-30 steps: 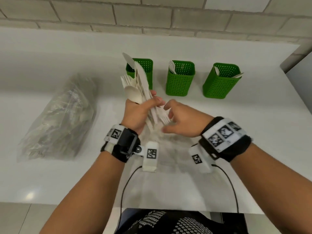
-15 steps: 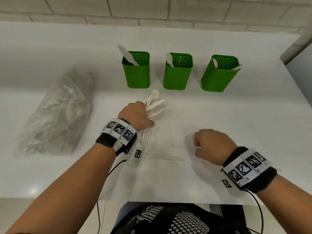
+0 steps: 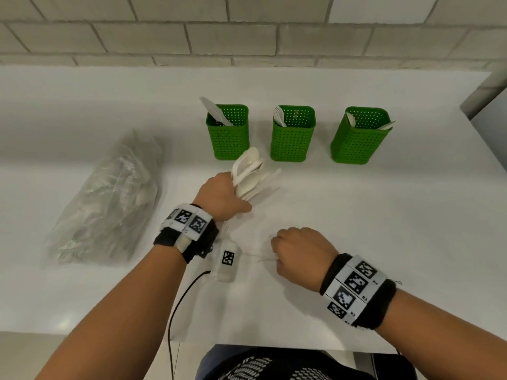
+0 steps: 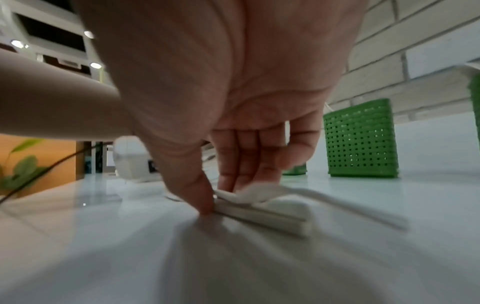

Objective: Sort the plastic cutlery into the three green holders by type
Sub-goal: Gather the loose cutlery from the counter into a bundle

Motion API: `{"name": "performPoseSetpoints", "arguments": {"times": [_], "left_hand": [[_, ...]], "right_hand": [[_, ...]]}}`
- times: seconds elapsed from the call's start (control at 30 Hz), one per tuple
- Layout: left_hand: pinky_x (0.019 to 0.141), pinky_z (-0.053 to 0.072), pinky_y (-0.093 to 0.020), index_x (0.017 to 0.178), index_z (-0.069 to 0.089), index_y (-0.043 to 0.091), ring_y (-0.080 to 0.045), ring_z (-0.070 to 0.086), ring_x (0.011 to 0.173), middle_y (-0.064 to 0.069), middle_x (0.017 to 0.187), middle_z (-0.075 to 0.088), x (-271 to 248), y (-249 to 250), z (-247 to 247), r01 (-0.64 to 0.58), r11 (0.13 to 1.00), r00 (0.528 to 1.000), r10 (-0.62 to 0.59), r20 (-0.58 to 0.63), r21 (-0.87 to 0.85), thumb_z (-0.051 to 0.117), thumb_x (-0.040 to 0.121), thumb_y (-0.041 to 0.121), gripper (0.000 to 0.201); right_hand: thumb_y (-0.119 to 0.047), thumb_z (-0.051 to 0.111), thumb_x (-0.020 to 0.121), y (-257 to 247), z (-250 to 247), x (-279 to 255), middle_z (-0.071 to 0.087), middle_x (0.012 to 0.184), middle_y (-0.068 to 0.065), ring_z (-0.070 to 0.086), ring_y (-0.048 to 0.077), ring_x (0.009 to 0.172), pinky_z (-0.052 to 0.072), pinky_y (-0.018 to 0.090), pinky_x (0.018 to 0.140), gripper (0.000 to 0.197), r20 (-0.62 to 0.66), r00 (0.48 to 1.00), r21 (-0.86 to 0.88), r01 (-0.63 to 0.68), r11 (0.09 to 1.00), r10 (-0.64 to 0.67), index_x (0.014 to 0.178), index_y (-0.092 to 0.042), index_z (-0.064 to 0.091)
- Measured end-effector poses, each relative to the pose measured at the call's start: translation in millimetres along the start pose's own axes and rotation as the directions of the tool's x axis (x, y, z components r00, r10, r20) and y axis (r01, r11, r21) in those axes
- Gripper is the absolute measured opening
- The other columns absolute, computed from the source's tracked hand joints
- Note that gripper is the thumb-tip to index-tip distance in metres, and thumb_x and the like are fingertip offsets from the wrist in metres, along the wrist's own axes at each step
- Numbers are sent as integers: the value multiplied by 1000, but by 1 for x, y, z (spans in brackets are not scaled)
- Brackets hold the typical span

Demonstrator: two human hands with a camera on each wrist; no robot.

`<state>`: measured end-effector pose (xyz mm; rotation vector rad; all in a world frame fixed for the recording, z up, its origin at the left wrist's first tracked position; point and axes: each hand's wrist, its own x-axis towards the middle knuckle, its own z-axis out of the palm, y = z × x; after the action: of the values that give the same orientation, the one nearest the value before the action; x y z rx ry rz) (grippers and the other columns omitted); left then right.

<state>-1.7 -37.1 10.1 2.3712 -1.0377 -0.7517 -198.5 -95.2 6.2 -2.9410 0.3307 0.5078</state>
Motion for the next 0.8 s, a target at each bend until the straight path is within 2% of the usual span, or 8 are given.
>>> {"name": "performPoseSetpoints", "arguments": {"times": [0.07,0.17,0.23,0.3,0.43,0.57,0.67,0.8], "left_hand": [[63,53,-32,83,61,12,-23,64,73,-3,76,66,-7,-5,-12,-32,928,999,22,-30,-371,77,64,10,25],[62,54,-31,90,65,12,-20,65,72,-4,82,72,-16,-8,-19,-77,600,996,18,-84,-796,68,69,-12,33],[63,55,-29,105,62,13,-18,66,74,-6,93,74,-16,-8,-16,-64,419,998,14,-65,-906,58,76,-21,44],[66,56,-28,106,62,11,-17,66,75,-4,88,74,-14,-6,-11,-53,318,999,2,-55,-947,60,76,-20,43],[66,56,-28,110,60,6,-15,63,67,-3,78,67,-11,5,11,-20,117,999,36,-16,-993,69,71,-1,42],[70,56,-46,116,61,1,-31,64,73,-21,88,63,-13,20,33,53,14,988,148,54,-999,75,75,15,45],[66,56,-43,93,70,11,-31,67,75,-18,84,66,-11,26,36,55,-2,988,146,54,-998,79,69,18,27],[65,53,-42,103,60,-2,-31,63,65,-22,84,60,-7,23,34,42,27,988,146,46,-999,74,80,7,29]], "right_hand": [[-17,48,87,9,-6,-1,47,76,0,47,21,69,29,29,55,7,28,995,41,-102,994,101,82,-12,47],[-29,58,85,36,-12,1,52,69,1,53,20,64,39,29,51,23,37,966,265,-256,930,256,76,-10,53],[-30,70,81,50,-19,4,62,70,0,57,12,65,45,24,57,21,5,938,530,-296,795,346,73,-12,62],[-23,73,80,54,-31,8,58,58,-4,51,4,51,40,19,52,23,-47,910,739,-245,627,411,63,-14,60],[-7,68,84,44,-57,20,56,48,10,50,20,42,45,26,46,19,-105,862,970,-20,241,496,75,9,65],[-9,71,84,28,-63,36,59,50,7,57,19,42,50,27,46,16,-161,886,969,58,242,434,79,5,66],[-9,72,84,26,-59,40,61,53,4,59,13,44,54,28,48,10,-181,895,963,76,259,408,83,1,69],[-6,70,86,37,-54,36,61,60,11,59,15,50,56,27,55,11,-156,921,975,85,207,356,92,3,70]]}}
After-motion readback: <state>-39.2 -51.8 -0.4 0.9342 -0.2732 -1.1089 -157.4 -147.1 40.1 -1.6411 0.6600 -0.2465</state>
